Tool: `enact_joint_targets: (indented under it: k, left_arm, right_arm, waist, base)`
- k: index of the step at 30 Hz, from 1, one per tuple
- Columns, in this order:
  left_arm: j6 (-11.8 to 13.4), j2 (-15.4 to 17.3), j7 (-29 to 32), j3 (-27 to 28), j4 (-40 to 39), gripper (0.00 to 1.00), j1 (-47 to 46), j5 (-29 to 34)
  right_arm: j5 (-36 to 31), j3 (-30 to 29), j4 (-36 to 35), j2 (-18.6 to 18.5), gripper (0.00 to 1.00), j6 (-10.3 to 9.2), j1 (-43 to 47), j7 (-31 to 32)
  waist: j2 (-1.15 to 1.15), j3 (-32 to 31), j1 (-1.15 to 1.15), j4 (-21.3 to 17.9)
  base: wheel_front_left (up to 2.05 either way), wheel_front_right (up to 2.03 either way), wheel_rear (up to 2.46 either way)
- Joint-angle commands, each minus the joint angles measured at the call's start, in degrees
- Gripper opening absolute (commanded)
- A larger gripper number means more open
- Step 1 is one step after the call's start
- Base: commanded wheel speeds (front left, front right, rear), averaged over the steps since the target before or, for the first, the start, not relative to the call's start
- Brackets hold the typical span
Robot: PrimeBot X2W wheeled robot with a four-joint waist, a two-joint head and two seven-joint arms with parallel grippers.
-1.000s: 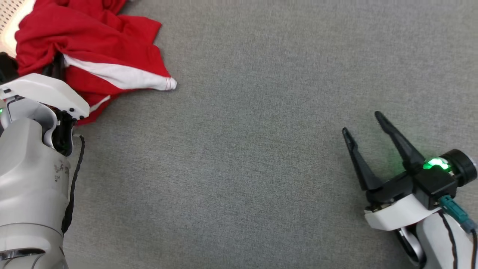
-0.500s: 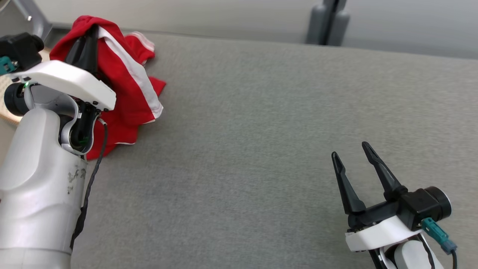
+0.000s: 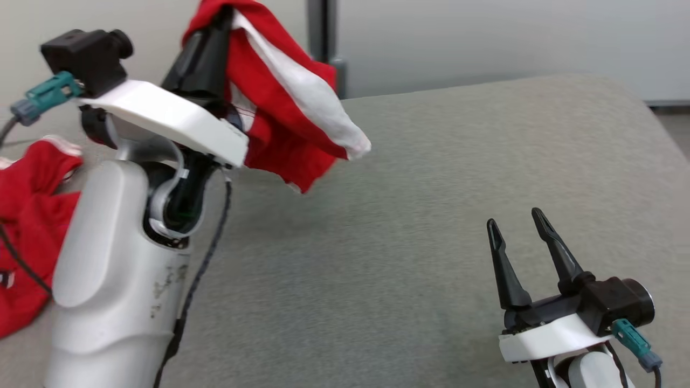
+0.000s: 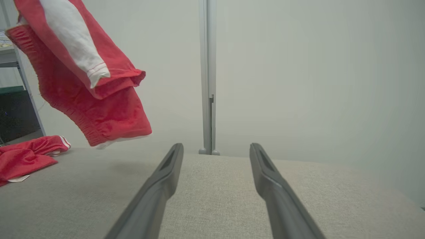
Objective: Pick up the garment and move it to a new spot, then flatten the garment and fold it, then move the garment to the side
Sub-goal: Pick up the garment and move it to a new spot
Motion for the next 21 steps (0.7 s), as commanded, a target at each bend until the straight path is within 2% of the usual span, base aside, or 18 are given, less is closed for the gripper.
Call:
enact_joint_targets:
  k: [1, 6, 12, 20, 21]
  left_arm:
    - [0.7, -0.6, 0.4, -1.1, -1.2, 0.0, 1.0, 0.4]
    - [2.2, -2.6, -0.9, -4.9, 0.1, 0.0, 2.0, 1.2]
    - [3.7, -3.7, -3.7, -10.4, 8.0, 0.0, 2.9, -0.9]
    - [4.2, -3.9, -11.7, -20.7, 20.9, 0.0, 2.8, -6.9]
    - [3.9, -3.9, -14.1, -23.4, 23.1, 1.0, 2.1, -8.1]
  right_arm:
    - [0.1, -0.3, -0.2, 0.2, 1.0, -0.04, -0.3, -0.1]
    - [0.4, -0.5, -0.2, 0.7, 1.0, -0.04, -1.1, -0.1]
    - [1.1, -0.2, -0.3, 1.3, 1.0, -0.04, -2.7, -0.1]
    - [2.0, 1.2, -0.3, 1.6, 1.0, -0.04, -4.0, -0.1]
    - [2.0, 1.4, 0.0, 1.7, 1.0, -0.04, -3.9, -0.1]
  waist:
    - [0.0, -0.3, 0.0, -7.2]
    - [0.0, 1.8, 0.0, -13.2]
    - [0.0, 6.0, 0.0, -18.5]
    - [0.0, 10.2, 0.0, -22.1]
    - [0.0, 10.2, 0.0, -21.9]
  base:
    - [0.0, 0.0, 0.0]
    - [0.0, 0.0, 0.0]
    - [0.0, 0.0, 0.0]
    - [0.0, 0.0, 0.0]
    - [0.0, 0.0, 0.0]
